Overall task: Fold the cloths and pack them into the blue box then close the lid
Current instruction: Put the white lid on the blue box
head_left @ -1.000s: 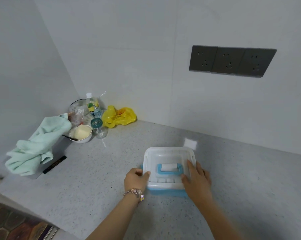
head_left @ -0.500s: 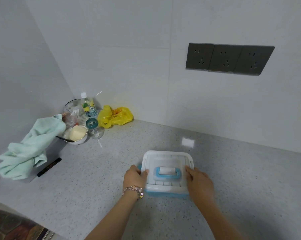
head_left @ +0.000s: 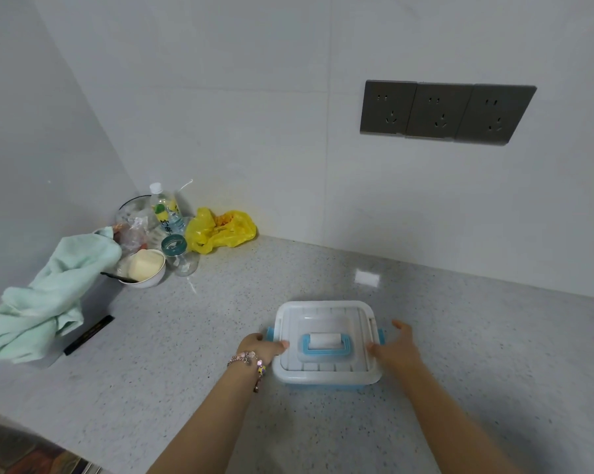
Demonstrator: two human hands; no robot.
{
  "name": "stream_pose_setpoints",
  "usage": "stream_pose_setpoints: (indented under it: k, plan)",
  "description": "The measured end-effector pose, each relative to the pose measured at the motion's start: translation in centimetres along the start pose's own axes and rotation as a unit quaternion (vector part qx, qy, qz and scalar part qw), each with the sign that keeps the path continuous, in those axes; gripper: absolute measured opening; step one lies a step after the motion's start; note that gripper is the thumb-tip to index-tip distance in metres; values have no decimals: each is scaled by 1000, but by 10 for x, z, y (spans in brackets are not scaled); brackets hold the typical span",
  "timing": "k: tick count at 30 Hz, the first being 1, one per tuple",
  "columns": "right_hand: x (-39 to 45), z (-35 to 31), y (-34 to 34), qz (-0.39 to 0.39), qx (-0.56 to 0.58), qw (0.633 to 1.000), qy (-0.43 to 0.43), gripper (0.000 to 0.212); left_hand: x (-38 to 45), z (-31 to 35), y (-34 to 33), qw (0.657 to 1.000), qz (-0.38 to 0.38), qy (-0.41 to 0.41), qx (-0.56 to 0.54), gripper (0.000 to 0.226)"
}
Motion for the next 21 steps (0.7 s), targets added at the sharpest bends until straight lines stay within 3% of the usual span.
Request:
stream_pose_setpoints:
  k: [3,6,8,10,14,18,21]
  plan:
    - [3,1,0,-43,-21,997,-57,70,0,3,-3,999,16,-25,-15,59]
    - [3,0,-1,-45,-73,996,-6,40,-2,2,-3,998,38,-49,-20,43]
    - [1,-2,-2,-38,-135,990,29,31,-4,3,-4,996,52,-68,5,35]
    - [-3,-5,-3,-25,-180,983,34,29,-4,3,-7,992,79,-88,46,12]
    - [-8,-9,-8,-3,-210,977,26,24,-3,6,-10,983,118,-99,96,30]
    - [-8,-9,-10,18,-252,967,28,20,-4,10,-8,973,123,-104,163,31]
    - [-7,-5,-10,5,-211,977,39,24,-1,12,-13,979,115,-89,146,25]
Point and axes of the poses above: each hand's wrist, its own x-axis towards the middle knuckle, its own y-axis out of the back of the hand, z = x × y, the point moved 1 cm from there along x, towards the middle knuckle, and after that the axes turned 14 degrees about y, right-handed, at the moved point
